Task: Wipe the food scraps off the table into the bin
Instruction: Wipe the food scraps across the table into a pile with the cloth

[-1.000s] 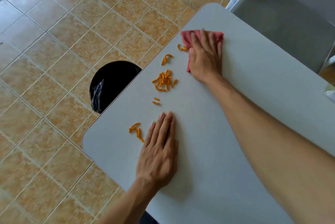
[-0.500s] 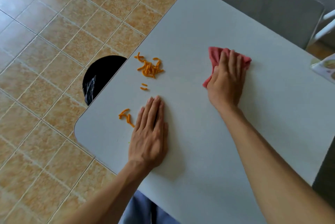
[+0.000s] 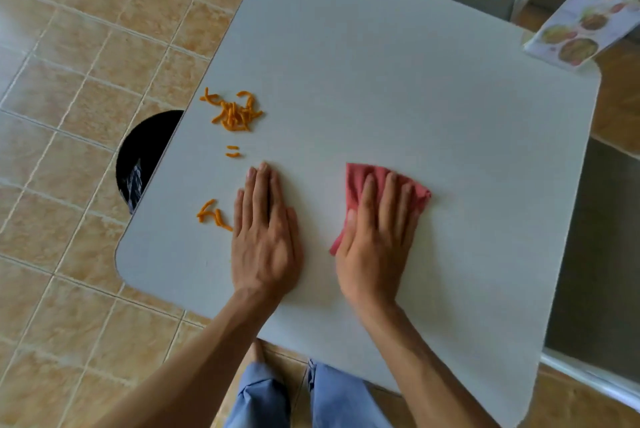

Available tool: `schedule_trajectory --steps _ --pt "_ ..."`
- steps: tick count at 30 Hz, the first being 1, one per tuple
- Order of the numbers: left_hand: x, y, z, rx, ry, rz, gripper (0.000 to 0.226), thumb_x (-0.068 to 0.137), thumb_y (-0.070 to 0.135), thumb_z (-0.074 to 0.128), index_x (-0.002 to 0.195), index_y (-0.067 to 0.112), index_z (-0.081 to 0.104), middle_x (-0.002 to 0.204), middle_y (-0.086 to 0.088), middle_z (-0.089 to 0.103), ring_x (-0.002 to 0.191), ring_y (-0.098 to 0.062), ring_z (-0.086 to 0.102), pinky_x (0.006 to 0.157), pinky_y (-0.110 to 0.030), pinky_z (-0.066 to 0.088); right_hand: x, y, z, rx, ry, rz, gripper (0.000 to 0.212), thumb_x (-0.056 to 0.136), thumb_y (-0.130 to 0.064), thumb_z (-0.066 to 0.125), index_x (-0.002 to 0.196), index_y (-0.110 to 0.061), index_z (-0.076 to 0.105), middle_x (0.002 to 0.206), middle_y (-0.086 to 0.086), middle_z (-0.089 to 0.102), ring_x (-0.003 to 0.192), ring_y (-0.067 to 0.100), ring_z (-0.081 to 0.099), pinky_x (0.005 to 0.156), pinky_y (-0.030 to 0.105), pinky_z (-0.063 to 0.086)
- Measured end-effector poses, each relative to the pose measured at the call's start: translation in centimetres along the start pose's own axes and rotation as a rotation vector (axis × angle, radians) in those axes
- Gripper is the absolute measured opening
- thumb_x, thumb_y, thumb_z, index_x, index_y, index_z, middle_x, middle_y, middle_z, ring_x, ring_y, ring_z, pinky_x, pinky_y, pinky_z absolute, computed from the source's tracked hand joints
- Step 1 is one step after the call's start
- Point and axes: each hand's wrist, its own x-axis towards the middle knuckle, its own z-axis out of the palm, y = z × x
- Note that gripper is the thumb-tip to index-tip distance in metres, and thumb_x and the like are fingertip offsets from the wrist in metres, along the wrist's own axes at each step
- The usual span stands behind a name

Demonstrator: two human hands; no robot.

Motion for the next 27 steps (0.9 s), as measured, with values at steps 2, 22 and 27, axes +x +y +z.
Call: schedule_trajectory --steps 2,22,27 --pt "0.1 -0.2 0.1 0.013 0.013 0.012 0.057 0.101 0.022 0.032 0.153 -0.001 0.023 0.163 -0.016 0.018 0.153 -0.027 0.011 0.124 -0.034 0.001 -2.3 -0.9 -0.3 0.064 -0.112 -0.290 0.051 0.104 -0.027 0.044 0.153 -0.012 0.042 0.162 0.015 0.033 0.154 0.036 0.022 0.123 0.058 0.021" --pt "-8.0 5.3 1.9 -0.030 -0.147 0.355 0.061 0.101 0.027 0.030 0.154 -0.001 0.017 0.164 -0.016 0.011 0.153 -0.029 0.006 0.125 -0.042 0.004 -12.9 14.8 -6.5 -0.162 0.141 0.512 0.050 0.108 -0.029 0.035 0.154 -0.011 0.039 0.163 0.016 0.031 0.153 0.035 0.024 0.122 0.055 0.025" --pt "-7.9 5.2 2.0 -0.040 -0.147 0.375 0.062 0.101 0.027 0.029 0.154 -0.001 0.015 0.164 -0.016 0.011 0.153 -0.030 0.005 0.125 -0.043 0.004 -18.5 7.6 -5.2 -0.147 0.005 0.410 0.053 0.108 -0.031 0.036 0.157 -0.010 0.032 0.166 0.019 0.023 0.155 0.039 0.015 0.124 0.057 0.020"
